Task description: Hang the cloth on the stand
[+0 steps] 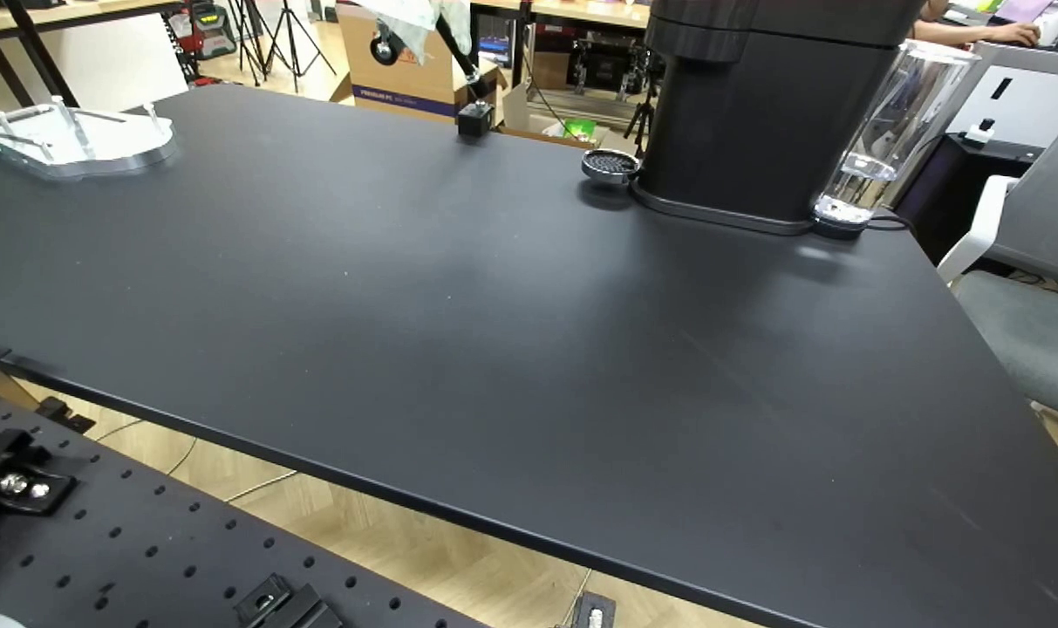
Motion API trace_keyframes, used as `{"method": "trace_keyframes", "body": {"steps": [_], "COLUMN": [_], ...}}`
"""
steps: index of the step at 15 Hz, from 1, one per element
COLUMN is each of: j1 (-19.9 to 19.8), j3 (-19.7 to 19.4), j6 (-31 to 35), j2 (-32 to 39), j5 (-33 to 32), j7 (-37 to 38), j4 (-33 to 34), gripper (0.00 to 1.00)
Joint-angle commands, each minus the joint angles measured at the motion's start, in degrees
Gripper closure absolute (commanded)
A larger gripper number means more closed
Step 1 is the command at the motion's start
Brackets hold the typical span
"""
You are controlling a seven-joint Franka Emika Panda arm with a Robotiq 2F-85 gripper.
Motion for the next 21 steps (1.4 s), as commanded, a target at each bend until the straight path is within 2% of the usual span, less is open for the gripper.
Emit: {"method": "trace_keyframes", "body": {"steps": [1,3,4,8,15,19,20,21], "j1": [0.17,0.13,0.51,1.06,1.87,1.91,1.93,1.96], "j3": [0.08,0.11,0.44,0.71,1.06,1.09,1.06,1.03], "j6": [-4.42,-6.65,-4.75,-1.27,3.7,4.27,4.07,3.92], "j2": [3.29,4.17,3.63,5.52,8.72,8.93,8.93,8.92], "j5": [1.54,2.18,2.43,2.82,2.48,2.28,2.15,1.99], "j7": [2.68,2.84,2.64,1.94,1.48,1.15,1.08,1.03], "j4": [6.72,8.42,4.79,0.86,-2.02,-2.45,-2.49,-2.52], "gripper": [1.0,1.0,1.0,1.0,1.0,1.0,0.73,0.71]}}
